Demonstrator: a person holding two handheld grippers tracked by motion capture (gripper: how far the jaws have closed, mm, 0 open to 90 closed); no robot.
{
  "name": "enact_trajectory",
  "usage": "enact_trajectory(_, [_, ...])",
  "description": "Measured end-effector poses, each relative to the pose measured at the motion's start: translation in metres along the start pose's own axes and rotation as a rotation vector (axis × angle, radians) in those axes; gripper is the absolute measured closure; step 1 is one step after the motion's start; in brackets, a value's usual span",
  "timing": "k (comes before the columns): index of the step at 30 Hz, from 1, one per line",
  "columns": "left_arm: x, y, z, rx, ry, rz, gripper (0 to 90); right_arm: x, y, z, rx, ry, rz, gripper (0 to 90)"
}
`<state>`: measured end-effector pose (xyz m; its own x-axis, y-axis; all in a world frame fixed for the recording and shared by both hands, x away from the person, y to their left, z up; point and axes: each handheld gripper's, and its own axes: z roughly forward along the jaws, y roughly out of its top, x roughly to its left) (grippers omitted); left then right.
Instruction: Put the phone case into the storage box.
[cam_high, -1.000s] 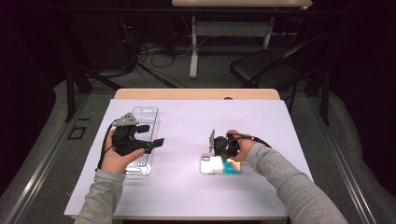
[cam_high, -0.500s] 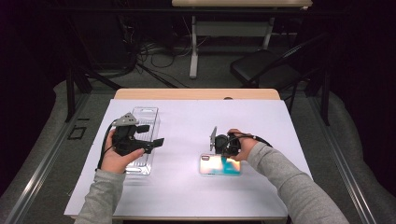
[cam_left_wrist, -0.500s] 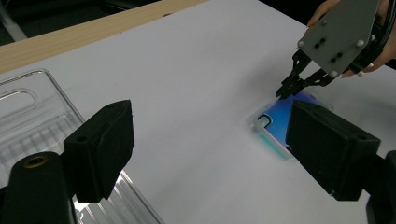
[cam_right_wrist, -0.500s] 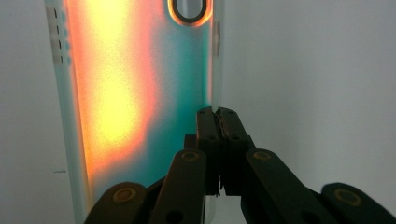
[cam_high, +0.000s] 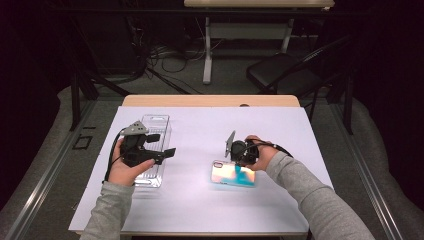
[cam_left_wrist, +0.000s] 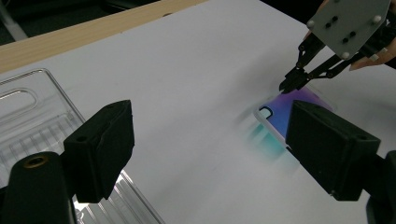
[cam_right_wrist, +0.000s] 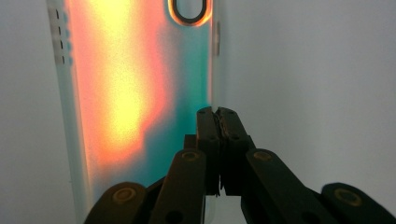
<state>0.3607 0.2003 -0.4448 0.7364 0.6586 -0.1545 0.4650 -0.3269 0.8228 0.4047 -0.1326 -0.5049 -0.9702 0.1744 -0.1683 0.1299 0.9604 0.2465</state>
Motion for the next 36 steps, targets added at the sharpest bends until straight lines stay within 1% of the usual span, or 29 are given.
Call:
enact_trajectory(4, [0.0, 0.0, 0.0, -0.002, 0.0, 0.0, 15.7, 0.0, 0.002, -0.005, -0.031, -0.006, 0.033, 89.2])
enact_trajectory(5, [0.0, 0.0, 0.0, -0.002, 0.001, -0.001, 15.8, 0.0, 0.002, -0.007, -0.044, -0.009, 0.034, 89.2])
enact_trajectory(11, [0.0, 0.0, 0.0, -0.001, 0.002, 0.0, 15.7, 0.001, 0.006, -0.015, -0.092, -0.042, 0.074, 89.1])
enact_trajectory(12, [0.0, 0.0, 0.0, 0.0, 0.002, -0.001, 15.7, 0.0, 0.007, -0.016, -0.104, -0.048, 0.074, 89.1])
enact_trajectory(15, [0.0, 0.0, 0.0, 0.001, -0.001, -0.002, 15.7, 0.001, 0.009, -0.019, -0.126, -0.061, 0.096, 89.1])
enact_trajectory(16, [0.0, 0.0, 0.0, 0.001, 0.0, -0.002, 15.7, 0.002, 0.009, -0.021, -0.125, -0.066, 0.104, 89.2])
enact_trajectory(20, [0.0, 0.0, 0.0, -0.003, 0.001, -0.002, 15.7, 0.002, 0.011, -0.024, -0.156, -0.082, 0.123, 89.1])
enact_trajectory(21, [0.0, 0.0, 0.0, -0.002, 0.002, -0.001, 15.7, 0.002, 0.012, -0.025, -0.168, -0.086, 0.143, 89.1])
enact_trajectory(27, [0.0, 0.0, 0.0, -0.005, 0.004, 0.0, 15.8, 0.002, 0.014, -0.03, -0.206, -0.104, 0.176, 89.1])
enact_trajectory(32, [0.0, 0.0, 0.0, -0.011, -0.001, -0.001, 15.7, 0.002, 0.015, -0.034, -0.241, -0.139, 0.221, 89.1])
enact_trajectory(36, [-0.001, 0.0, 0.0, -0.023, -0.01, -0.006, 15.8, 0.001, 0.016, -0.038, -0.271, -0.185, 0.28, 89.1])
